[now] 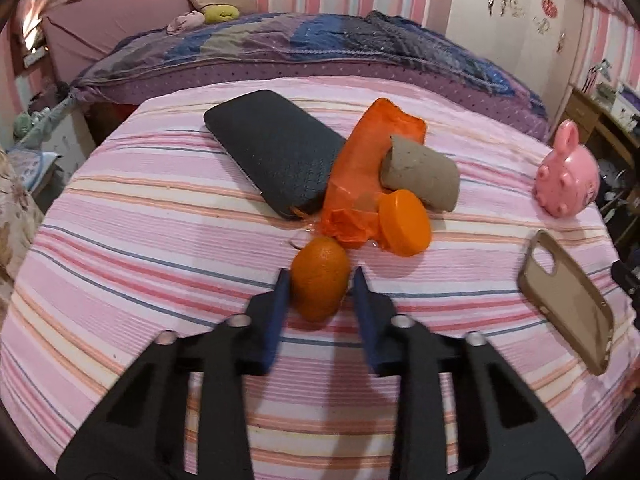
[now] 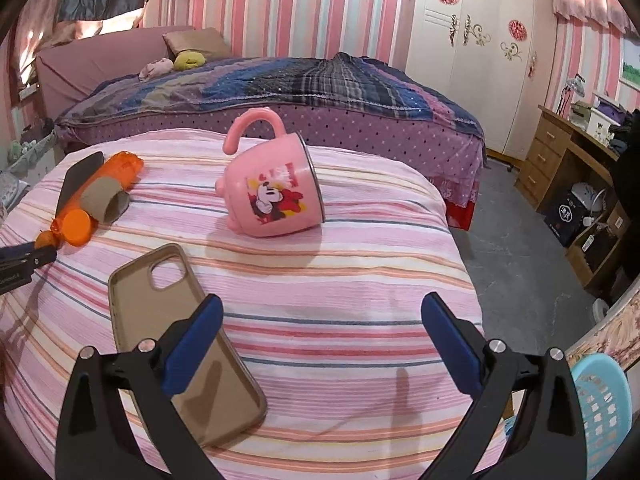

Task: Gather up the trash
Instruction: 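Grasp the orange fruit with the left gripper, then grasp the orange round lid with the right gripper while the left holds the fruit, then carry the orange fruit and orange lid over the blue basket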

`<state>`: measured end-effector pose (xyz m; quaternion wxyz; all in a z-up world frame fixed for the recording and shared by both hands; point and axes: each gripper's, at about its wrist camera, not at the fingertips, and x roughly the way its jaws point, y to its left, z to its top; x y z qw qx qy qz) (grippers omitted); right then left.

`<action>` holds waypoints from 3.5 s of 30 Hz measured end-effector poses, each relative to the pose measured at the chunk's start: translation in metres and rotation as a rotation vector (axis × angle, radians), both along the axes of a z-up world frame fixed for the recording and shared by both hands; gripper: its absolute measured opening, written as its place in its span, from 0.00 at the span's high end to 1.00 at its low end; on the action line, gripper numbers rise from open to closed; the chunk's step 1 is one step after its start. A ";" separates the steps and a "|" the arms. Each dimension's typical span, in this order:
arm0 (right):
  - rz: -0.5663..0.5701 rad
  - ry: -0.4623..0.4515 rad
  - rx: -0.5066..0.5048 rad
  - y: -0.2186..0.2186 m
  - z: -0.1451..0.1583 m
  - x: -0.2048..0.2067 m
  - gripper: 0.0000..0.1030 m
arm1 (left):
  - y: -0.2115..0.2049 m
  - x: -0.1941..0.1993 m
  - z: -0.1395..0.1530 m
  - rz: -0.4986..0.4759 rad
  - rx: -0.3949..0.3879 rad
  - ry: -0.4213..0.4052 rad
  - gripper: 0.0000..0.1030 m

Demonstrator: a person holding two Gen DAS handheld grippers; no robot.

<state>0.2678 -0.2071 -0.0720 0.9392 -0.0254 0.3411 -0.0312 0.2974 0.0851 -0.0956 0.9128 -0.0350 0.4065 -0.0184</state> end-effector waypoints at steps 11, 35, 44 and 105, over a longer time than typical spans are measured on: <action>0.107 -0.017 0.019 0.037 0.002 -0.001 0.06 | 0.029 -0.024 0.024 0.069 0.088 -0.088 0.74; 0.385 0.111 0.072 0.202 -0.006 0.079 0.33 | 0.121 -0.040 0.047 0.250 0.086 -0.135 0.74; 0.458 0.135 0.055 0.212 -0.015 0.076 0.61 | 0.119 -0.041 0.049 0.248 0.087 -0.130 0.74; -0.093 -0.122 0.040 -0.168 0.036 -0.168 0.61 | -0.218 -0.179 0.067 -0.150 0.030 -0.242 0.73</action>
